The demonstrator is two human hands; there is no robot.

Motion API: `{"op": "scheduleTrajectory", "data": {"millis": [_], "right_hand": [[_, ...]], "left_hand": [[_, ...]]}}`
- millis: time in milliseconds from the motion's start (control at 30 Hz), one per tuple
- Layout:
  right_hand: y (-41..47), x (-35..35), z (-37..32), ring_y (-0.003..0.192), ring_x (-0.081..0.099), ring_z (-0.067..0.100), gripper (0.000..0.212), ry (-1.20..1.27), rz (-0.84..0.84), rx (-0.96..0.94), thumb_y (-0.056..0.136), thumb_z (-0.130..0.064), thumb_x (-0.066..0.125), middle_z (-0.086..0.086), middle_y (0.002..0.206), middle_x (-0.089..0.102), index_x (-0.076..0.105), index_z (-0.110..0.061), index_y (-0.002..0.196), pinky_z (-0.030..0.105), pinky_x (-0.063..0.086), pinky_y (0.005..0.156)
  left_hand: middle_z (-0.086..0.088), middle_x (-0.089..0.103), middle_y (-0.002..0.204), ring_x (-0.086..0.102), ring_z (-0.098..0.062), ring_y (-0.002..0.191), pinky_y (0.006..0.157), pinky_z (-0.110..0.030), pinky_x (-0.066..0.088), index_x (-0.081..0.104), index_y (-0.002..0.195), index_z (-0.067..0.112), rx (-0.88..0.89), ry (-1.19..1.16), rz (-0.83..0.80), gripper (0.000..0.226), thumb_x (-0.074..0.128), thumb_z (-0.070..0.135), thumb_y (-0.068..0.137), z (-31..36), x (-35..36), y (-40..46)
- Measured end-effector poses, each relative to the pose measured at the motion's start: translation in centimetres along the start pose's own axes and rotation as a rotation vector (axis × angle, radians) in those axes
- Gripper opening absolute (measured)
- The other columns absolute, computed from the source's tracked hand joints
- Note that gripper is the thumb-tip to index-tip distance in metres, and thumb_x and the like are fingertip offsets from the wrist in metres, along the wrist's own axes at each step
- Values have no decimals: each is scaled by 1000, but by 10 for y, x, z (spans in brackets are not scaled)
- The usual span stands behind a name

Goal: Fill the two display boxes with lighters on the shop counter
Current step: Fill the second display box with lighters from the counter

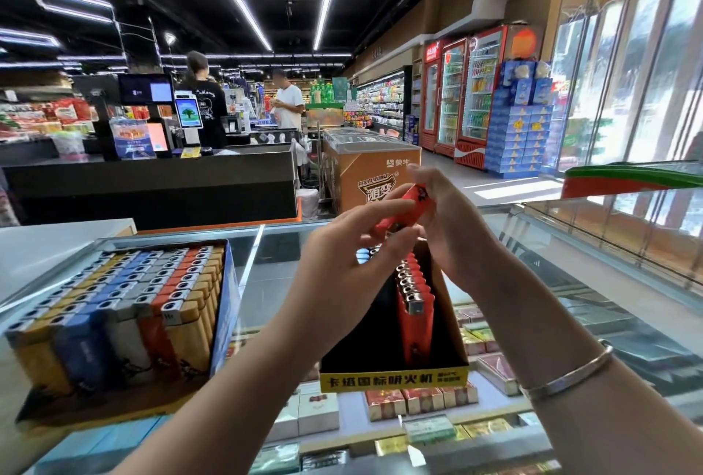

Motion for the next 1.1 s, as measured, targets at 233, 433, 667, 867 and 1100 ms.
{"op": "scheduleTrajectory", "data": {"millis": [233, 433, 667, 867, 1100], "right_hand": [[1, -7, -4, 65, 57, 12, 47, -123, 8, -57, 90, -51, 35, -1, 69, 66, 62, -17, 74, 33, 39, 76], [8, -26, 16, 67, 52, 12, 44, -353, 132, 63, 99, -35, 34, 3, 73, 59, 59, -9, 75, 24, 35, 60], [10, -17, 30, 68, 55, 15, 43, -424, 51, 110, 97, -34, 41, 7, 73, 60, 64, -6, 74, 23, 43, 63], [13, -9, 33, 63, 53, 11, 38, -528, -11, 45, 95, -30, 46, 2, 66, 61, 65, -9, 69, 27, 43, 66], [14, -10, 34, 61, 53, 10, 38, -534, -10, 34, 94, -33, 48, 1, 66, 61, 65, -10, 69, 26, 44, 64]], "left_hand": [[2, 67, 83, 64, -12, 84, 81, -27, 52, 53, 100, 21, -249, -354, 314, 16, 56, 12, 87, -22, -34, 5], [3, 69, 74, 62, -9, 69, 65, -18, 51, 68, 91, 23, -141, -344, -60, 19, 62, 22, 72, -7, -22, 10], [26, 60, 85, 58, 2, 78, 67, -22, 54, 68, 101, 36, 164, 383, -416, 24, 65, 30, 78, 10, 16, -6], [18, 67, 88, 57, 0, 81, 59, -27, 56, 71, 98, 33, 369, 600, -403, 21, 63, 34, 78, 29, 25, -13], [16, 67, 87, 55, 0, 82, 62, -27, 54, 71, 96, 30, 324, 560, -397, 21, 62, 35, 78, 29, 28, -12]]}}
Point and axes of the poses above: each hand's wrist, its own y-axis towards the middle knuckle, its own x-axis out of the palm, z = x × y, the point moved 7 cm from there along y, towards the middle knuckle
